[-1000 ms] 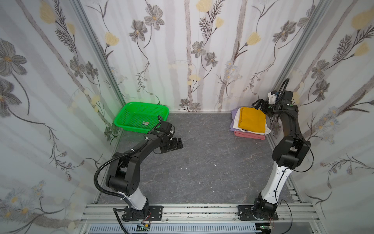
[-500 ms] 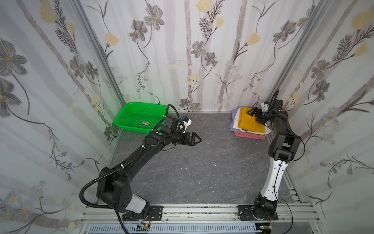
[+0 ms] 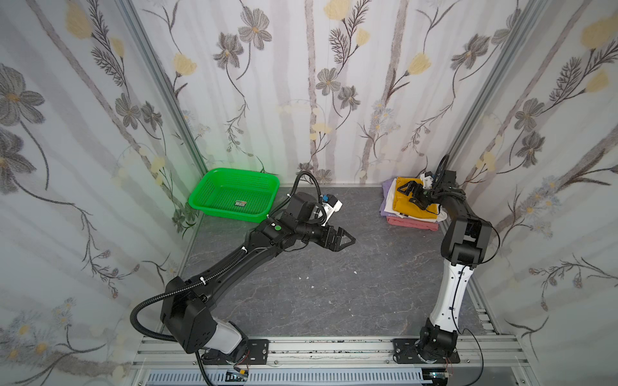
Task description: Fold and stack the t-shirts
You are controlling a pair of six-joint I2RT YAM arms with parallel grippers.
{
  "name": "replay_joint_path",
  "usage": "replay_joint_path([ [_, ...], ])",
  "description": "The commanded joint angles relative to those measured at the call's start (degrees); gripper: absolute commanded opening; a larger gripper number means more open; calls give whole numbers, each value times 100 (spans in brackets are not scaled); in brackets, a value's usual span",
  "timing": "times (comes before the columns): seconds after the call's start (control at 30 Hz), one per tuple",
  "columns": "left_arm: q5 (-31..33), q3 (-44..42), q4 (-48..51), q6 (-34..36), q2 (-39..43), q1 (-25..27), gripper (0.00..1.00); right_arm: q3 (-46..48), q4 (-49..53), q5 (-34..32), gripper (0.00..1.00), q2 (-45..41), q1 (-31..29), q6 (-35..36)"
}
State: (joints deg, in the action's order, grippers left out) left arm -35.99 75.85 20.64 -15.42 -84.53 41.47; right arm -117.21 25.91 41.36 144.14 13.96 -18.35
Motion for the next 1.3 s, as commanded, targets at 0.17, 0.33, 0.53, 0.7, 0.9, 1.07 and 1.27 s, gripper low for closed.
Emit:
replay_joint_path([
  [0.17,91,-18,-266,98,-147,279,100,1181,-1226,840,100,-1413,78,-318],
  [0.33,135,-6,-237,153,-163,306,100,2124,-1645,768,100,-1452,116,-423],
  [0.53,204,37,-123,294,-195,342,100,2806,-1949,797,100,-1549,100,-404],
  [0.7,646,56,-12,598,-99,370,100,2958,-1475,548,100,-2577,-58,184],
  [0.9,3361,-7,-157,1241,61,338,100,4208,-1367,-896,100,-4194,-347,783],
  [1.07,5040,-538,-1101,2425,15,-46,100,6204,-2662,-2157,100,-5966,-763,944],
  [1.27,5053,-1575,-1991,1742,-4,-1634,100,9007,-5286,-3337,100,-7762,-1330,1483],
])
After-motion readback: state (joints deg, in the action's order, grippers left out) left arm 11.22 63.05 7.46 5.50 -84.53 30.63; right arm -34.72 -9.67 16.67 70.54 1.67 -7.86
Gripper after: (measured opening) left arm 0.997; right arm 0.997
